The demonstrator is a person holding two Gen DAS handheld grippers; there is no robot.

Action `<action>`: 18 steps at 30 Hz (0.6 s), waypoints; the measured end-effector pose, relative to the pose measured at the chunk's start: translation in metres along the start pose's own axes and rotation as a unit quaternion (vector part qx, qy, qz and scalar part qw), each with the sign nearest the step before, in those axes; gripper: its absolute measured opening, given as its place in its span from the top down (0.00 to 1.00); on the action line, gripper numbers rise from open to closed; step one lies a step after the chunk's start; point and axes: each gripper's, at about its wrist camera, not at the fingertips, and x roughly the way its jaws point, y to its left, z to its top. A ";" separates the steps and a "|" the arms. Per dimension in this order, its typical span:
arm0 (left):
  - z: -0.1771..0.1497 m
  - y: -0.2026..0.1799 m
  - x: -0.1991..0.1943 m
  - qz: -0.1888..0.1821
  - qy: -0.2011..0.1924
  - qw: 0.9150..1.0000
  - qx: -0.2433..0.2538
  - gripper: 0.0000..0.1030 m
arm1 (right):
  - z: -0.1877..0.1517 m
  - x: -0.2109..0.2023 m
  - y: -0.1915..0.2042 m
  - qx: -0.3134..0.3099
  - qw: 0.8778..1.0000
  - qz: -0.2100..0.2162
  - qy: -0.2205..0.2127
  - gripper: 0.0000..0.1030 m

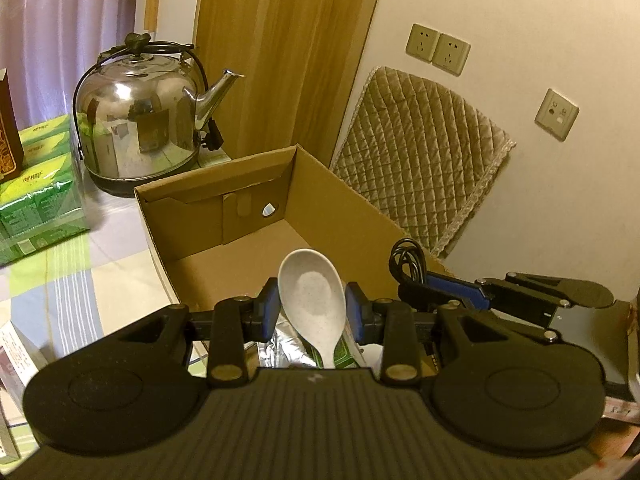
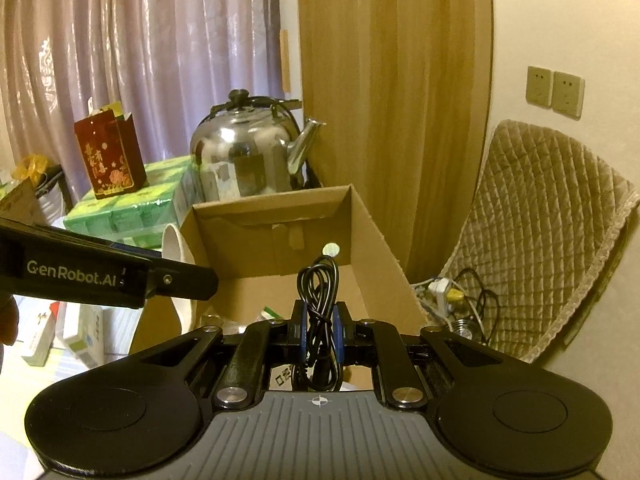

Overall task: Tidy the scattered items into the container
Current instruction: 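Carry the black cable and white spoon over the cardboard box with both tools, then open the left tool to drop the spoon while the right tool releases the cable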

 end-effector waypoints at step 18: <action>-0.012 0.000 0.024 0.019 0.035 0.999 0.008 0.71 | -0.008 0.020 0.001 -0.018 0.999 0.002 0.045 0.91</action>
